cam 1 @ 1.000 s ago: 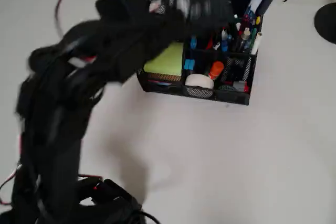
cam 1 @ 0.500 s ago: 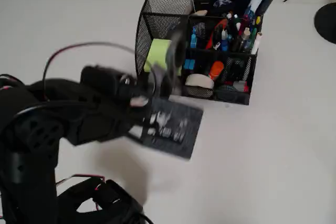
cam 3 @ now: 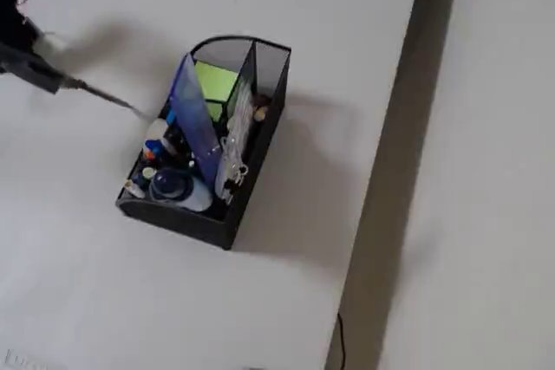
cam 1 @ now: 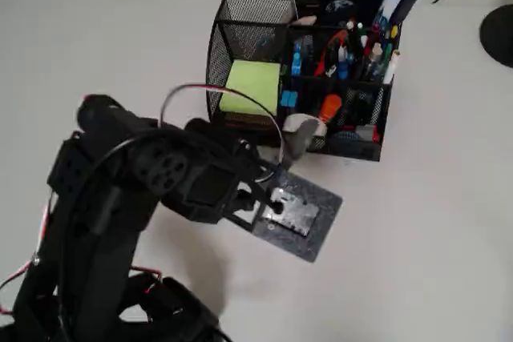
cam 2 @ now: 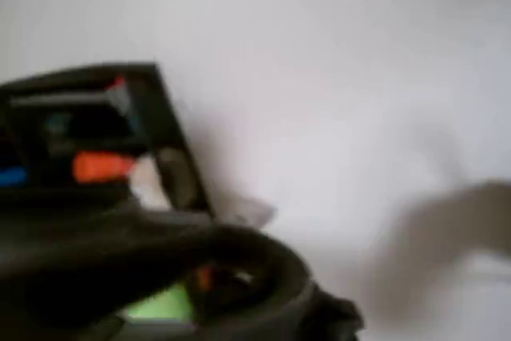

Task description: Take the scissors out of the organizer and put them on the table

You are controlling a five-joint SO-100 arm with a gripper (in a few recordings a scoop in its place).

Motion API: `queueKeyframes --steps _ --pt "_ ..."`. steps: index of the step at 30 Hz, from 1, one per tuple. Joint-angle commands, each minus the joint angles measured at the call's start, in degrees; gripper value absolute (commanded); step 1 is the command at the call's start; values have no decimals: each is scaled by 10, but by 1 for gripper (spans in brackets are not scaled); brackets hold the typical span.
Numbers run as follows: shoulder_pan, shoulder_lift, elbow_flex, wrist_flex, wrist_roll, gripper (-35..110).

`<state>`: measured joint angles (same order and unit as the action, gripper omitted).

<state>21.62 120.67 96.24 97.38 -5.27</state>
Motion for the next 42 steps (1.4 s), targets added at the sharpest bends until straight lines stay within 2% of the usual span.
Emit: queueKeyframes --steps 1,13,16,30,33,36,42 --pt "4 -91 73 -54 -10 0" --pt "45 -367 60 -204 -95 0" --pt "49 -407 28 -198 -109 0" --pt "73 -390 24 -181 -160 0" --pt "74 -390 25 -186 -176 4" --pt "58 -377 25 -188 -182 8" --pt "-11 -252 33 -188 -142 5"
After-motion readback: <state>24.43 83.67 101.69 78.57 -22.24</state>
